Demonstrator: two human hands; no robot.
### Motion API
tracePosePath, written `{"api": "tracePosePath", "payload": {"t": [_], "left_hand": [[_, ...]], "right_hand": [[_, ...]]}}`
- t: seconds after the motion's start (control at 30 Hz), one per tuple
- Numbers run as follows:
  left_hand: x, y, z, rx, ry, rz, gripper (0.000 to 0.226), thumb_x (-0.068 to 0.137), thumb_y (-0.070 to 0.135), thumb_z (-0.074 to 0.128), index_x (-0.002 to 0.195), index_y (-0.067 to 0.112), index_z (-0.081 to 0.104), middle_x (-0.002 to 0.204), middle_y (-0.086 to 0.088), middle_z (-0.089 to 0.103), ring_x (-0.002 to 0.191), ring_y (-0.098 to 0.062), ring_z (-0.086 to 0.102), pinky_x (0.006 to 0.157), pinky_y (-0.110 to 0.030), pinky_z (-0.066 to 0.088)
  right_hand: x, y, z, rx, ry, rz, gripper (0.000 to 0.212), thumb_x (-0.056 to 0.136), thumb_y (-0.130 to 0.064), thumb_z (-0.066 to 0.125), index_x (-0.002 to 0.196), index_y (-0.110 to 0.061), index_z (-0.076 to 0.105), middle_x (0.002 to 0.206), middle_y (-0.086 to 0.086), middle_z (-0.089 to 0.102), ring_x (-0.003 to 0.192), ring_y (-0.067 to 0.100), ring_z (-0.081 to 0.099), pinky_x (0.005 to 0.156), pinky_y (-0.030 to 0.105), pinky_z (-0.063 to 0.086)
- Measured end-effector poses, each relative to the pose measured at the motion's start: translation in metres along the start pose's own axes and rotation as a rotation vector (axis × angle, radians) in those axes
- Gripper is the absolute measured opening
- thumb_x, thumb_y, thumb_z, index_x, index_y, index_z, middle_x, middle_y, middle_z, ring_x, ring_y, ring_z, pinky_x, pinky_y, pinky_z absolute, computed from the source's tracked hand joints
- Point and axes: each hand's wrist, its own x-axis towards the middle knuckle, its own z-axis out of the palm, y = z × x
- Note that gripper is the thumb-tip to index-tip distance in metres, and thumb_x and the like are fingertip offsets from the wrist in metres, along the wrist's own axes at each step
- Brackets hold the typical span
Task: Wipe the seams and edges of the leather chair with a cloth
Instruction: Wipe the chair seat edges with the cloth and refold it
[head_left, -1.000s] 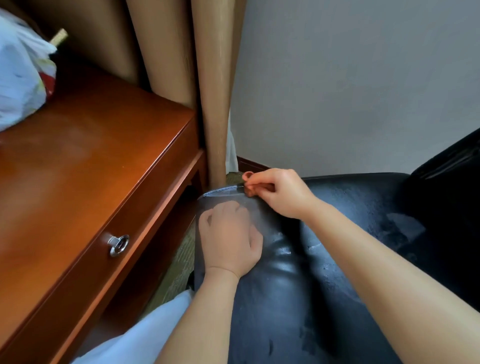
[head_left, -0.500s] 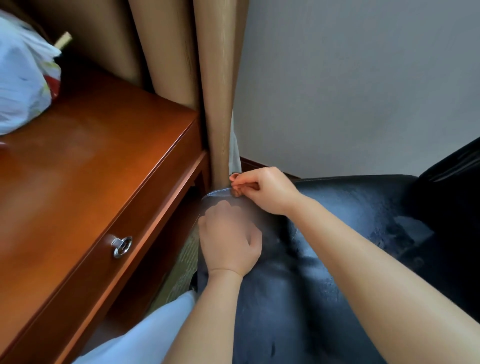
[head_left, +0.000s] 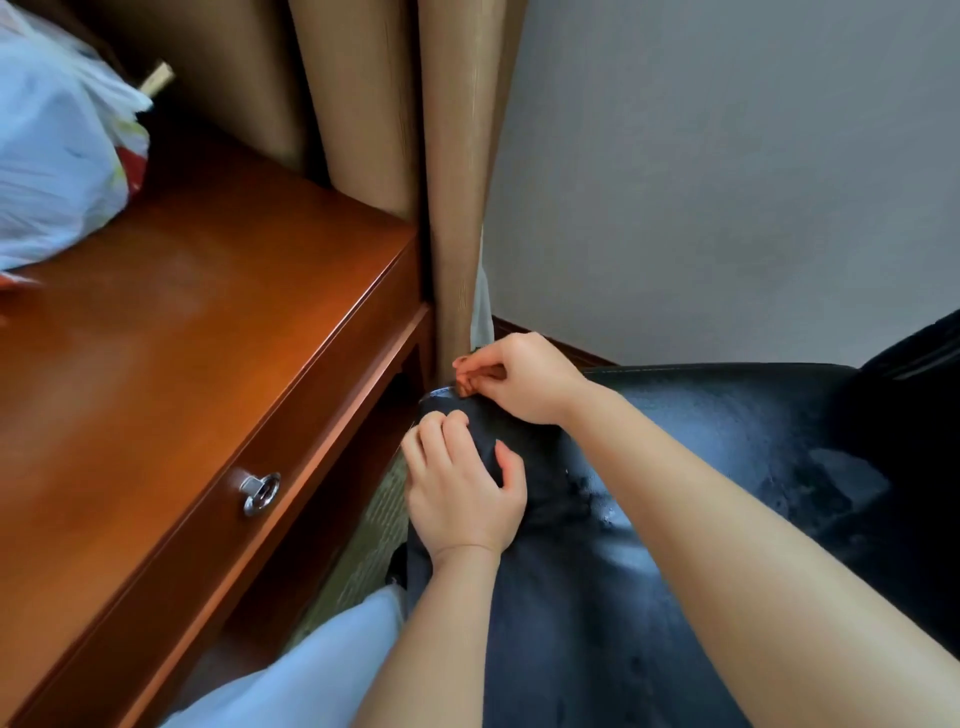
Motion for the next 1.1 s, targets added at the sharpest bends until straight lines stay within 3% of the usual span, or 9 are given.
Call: {"api": "tracePosePath", "payload": {"t": [0.07, 0.23, 0.43, 0.5, 0.57, 0.7, 0.83, 1.0, 1.1], "left_hand": [[0.0, 0.0, 0.0, -0.028, 0.01, -0.024, 0.036, 0.075, 0.038, 0.045, 0.096, 0.011, 0.053, 0.1, -0.006, 0.053, 0.096, -0.028, 0.053, 0.051, -0.032, 0.049], [0.002, -0.002, 0.002, -0.084, 0.048, -0.094, 0.028, 0.076, 0.035, 0.043, 0.086, 0.009, 0.05, 0.095, -0.008, 0.052, 0.09, -0.03, 0.051, 0.048, -0.034, 0.048], [0.002, 0.0, 0.003, -0.08, 0.068, -0.1, 0.024, 0.075, 0.033, 0.041, 0.08, 0.01, 0.047, 0.091, -0.008, 0.05, 0.086, -0.028, 0.05, 0.051, -0.029, 0.041], [0.002, -0.001, 0.003, -0.094, 0.076, -0.129, 0.022, 0.074, 0.031, 0.039, 0.081, 0.012, 0.046, 0.091, -0.006, 0.048, 0.086, -0.027, 0.049, 0.052, -0.028, 0.038], [0.003, -0.001, 0.004, -0.1, 0.077, -0.165, 0.022, 0.073, 0.03, 0.036, 0.083, 0.013, 0.046, 0.093, -0.005, 0.047, 0.087, -0.026, 0.048, 0.054, -0.028, 0.037], [0.003, -0.001, 0.004, -0.133, 0.066, -0.207, 0.036, 0.074, 0.028, 0.034, 0.097, 0.008, 0.054, 0.102, -0.009, 0.051, 0.094, -0.029, 0.048, 0.061, -0.035, 0.044], [0.006, -0.002, 0.007, -0.13, 0.014, -0.251, 0.045, 0.078, 0.024, 0.037, 0.114, 0.005, 0.058, 0.113, -0.01, 0.053, 0.104, -0.028, 0.049, 0.07, -0.036, 0.049], [0.005, -0.001, 0.007, -0.174, 0.05, -0.223, 0.04, 0.076, 0.025, 0.031, 0.096, 0.003, 0.058, 0.101, -0.012, 0.052, 0.092, -0.03, 0.049, 0.064, -0.038, 0.049], [0.007, 0.001, 0.006, -0.218, 0.067, -0.238, 0.033, 0.075, 0.025, 0.027, 0.084, 0.005, 0.052, 0.096, -0.012, 0.048, 0.089, -0.028, 0.046, 0.061, -0.038, 0.045]], "right_hand": [[0.006, -0.003, -0.003, -0.019, -0.045, -0.008, 0.022, 0.087, -0.009, 0.058, 0.078, -0.024, 0.07, 0.092, -0.007, 0.073, 0.102, 0.008, 0.064, 0.093, 0.029, 0.048], [-0.024, 0.014, -0.025, 0.028, -0.01, 0.015, 0.012, 0.088, -0.013, 0.064, 0.086, -0.019, 0.075, 0.092, -0.015, 0.071, 0.103, -0.012, 0.055, 0.09, 0.003, 0.035], [-0.002, -0.002, -0.002, -0.037, -0.01, -0.001, 0.017, 0.089, -0.014, 0.06, 0.092, -0.021, 0.075, 0.097, -0.011, 0.072, 0.099, 0.001, 0.062, 0.094, 0.019, 0.043], [0.012, -0.012, 0.007, -0.036, -0.064, -0.028, 0.019, 0.09, -0.012, 0.058, 0.1, -0.018, 0.073, 0.097, -0.008, 0.073, 0.098, 0.003, 0.063, 0.091, 0.016, 0.043], [0.02, -0.017, 0.009, -0.024, -0.115, -0.027, 0.021, 0.09, -0.01, 0.057, 0.105, -0.015, 0.071, 0.096, -0.006, 0.073, 0.096, 0.003, 0.064, 0.086, 0.011, 0.042], [0.005, 0.0, -0.012, 0.026, -0.115, -0.011, 0.016, 0.089, -0.01, 0.06, 0.095, -0.017, 0.073, 0.093, -0.009, 0.073, 0.1, -0.002, 0.062, 0.094, 0.014, 0.042], [-0.022, 0.018, -0.026, 0.061, 0.015, 0.066, 0.014, 0.088, -0.011, 0.062, 0.085, -0.017, 0.075, 0.096, -0.01, 0.073, 0.099, -0.019, 0.049, 0.082, -0.007, 0.029], [0.011, -0.014, 0.008, -0.066, -0.068, -0.043, 0.021, 0.089, -0.011, 0.057, 0.1, -0.019, 0.073, 0.102, -0.007, 0.072, 0.103, 0.005, 0.062, 0.095, 0.021, 0.044], [0.031, -0.028, 0.022, -0.103, -0.18, -0.082, 0.023, 0.089, -0.012, 0.054, 0.098, -0.021, 0.074, 0.1, -0.008, 0.072, 0.097, 0.009, 0.064, 0.089, 0.033, 0.051]]}}
